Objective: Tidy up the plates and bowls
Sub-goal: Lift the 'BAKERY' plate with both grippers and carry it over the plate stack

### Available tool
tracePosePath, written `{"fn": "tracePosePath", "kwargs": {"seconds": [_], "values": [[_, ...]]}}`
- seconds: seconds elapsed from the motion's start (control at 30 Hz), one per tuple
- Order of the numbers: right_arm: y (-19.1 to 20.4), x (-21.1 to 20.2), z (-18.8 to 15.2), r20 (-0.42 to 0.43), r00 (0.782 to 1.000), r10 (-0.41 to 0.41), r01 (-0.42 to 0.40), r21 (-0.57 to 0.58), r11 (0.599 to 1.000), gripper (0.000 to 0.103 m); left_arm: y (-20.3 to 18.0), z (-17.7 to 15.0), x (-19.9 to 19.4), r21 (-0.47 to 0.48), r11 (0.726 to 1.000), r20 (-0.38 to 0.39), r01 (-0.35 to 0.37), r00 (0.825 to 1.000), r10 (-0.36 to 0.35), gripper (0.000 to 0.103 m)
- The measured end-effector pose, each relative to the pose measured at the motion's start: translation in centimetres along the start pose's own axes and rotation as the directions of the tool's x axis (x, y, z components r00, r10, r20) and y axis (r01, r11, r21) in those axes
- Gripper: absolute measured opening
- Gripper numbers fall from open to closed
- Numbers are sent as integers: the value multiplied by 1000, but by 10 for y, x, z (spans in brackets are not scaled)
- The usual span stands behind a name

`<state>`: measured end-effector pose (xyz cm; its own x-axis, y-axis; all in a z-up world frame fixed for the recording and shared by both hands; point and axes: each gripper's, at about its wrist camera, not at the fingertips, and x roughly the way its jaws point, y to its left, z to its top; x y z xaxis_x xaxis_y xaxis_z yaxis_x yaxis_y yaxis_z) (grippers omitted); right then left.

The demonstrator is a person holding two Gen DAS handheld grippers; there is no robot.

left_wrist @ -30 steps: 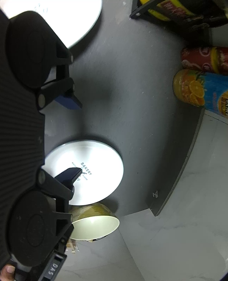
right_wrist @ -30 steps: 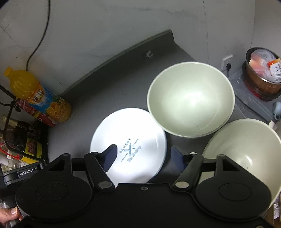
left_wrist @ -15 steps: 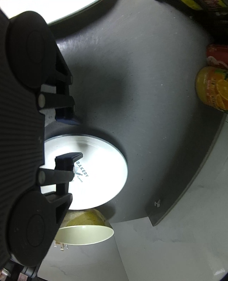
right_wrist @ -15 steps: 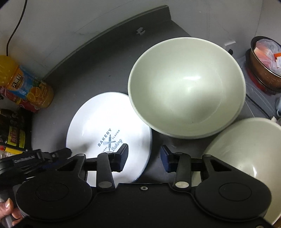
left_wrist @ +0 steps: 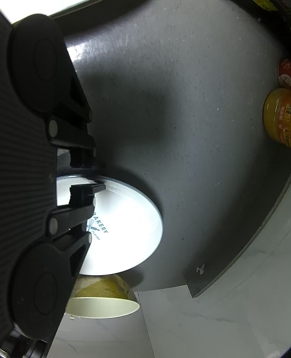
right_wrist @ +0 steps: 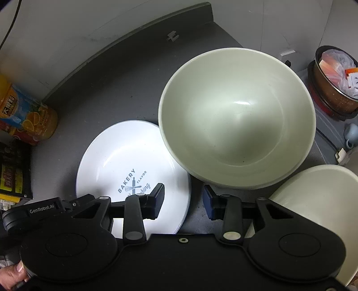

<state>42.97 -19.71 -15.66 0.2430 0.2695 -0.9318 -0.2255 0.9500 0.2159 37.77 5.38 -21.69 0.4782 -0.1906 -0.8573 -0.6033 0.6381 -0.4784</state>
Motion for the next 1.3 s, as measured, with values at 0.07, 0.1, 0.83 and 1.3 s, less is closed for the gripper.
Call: {"fn": "tracePosePath", "kwargs": {"seconds": [0.07, 0.1, 0.83, 1.3], "values": [[5, 3, 0, -6, 1000, -24, 24, -17, 1000, 37, 1, 0, 0, -4, 1000, 2, 5, 1000, -5, 9], [7, 4, 0, -7, 999, -32, 32, -27, 999, 37, 1, 0, 1, -7, 1000, 2, 10, 1000, -10, 8], [4, 33, 7, -37, 995, 89, -87, 45, 995, 12, 18, 9, -5, -22, 999, 21, 40, 999, -39, 5], [27, 13, 10, 41, 974, 225, -226, 44, 973, 5, 42, 28, -37, -14, 999, 69, 50, 996, -49, 4]]}}
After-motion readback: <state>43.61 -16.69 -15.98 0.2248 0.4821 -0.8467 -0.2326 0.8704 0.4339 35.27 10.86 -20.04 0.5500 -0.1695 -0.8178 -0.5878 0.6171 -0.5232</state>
